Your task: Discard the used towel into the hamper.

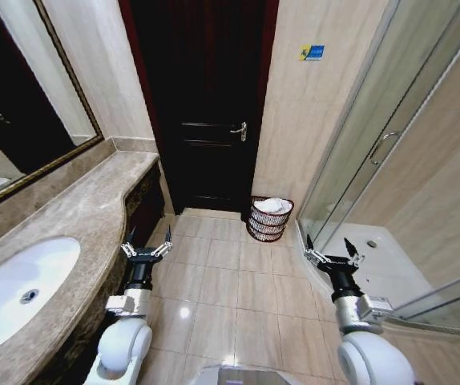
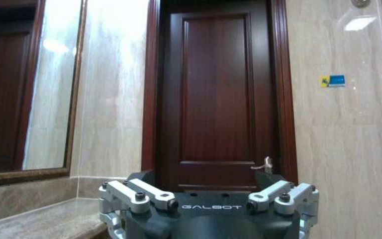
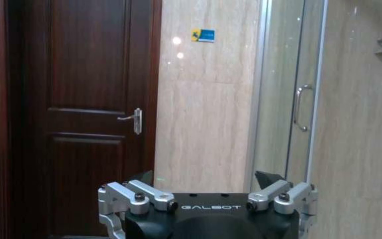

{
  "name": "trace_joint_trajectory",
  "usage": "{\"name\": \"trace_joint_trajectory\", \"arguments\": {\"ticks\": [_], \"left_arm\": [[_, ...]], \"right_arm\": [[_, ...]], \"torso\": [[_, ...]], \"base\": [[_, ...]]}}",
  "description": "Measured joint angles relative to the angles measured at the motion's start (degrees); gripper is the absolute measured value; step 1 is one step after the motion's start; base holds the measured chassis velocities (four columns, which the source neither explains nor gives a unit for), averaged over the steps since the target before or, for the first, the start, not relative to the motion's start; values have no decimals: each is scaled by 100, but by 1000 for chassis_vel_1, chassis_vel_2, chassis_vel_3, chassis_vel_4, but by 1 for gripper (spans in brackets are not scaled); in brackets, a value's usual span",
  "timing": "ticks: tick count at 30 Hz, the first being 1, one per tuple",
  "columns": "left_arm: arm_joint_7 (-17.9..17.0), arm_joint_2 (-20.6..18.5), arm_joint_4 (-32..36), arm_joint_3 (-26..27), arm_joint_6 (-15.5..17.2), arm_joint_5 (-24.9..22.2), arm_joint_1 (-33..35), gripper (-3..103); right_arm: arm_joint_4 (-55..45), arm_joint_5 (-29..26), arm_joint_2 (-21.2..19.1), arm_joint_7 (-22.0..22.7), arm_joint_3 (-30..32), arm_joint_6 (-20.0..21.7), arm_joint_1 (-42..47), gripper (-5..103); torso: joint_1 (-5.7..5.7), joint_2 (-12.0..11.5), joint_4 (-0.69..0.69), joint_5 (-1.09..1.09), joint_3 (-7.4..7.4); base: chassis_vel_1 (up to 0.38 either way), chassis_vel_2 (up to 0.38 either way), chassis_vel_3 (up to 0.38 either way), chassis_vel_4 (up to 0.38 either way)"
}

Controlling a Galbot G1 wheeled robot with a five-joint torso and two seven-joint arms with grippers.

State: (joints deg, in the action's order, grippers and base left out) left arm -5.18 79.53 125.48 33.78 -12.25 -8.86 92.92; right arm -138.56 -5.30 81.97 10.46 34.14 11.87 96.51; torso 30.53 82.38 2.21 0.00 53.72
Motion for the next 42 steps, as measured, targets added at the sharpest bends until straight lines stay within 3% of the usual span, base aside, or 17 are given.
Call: {"name": "trace_joint_trajectory", "arguments": {"ticks": [17,42], "left_arm": [[26,-119,-132,-80,1,-103,-297,100],[91,-77,-143,-138,171,-146,-232,100]], "right_arm": [[42,19,43,71,55,79,-102,100],[152,-126,98,121,304,-244,76,100]], "torso": [[-1,0,-1,0,0],[-1,0,0,-1,0]], "base": [[16,-47,-55,16],[8,-5,-8,6]]}}
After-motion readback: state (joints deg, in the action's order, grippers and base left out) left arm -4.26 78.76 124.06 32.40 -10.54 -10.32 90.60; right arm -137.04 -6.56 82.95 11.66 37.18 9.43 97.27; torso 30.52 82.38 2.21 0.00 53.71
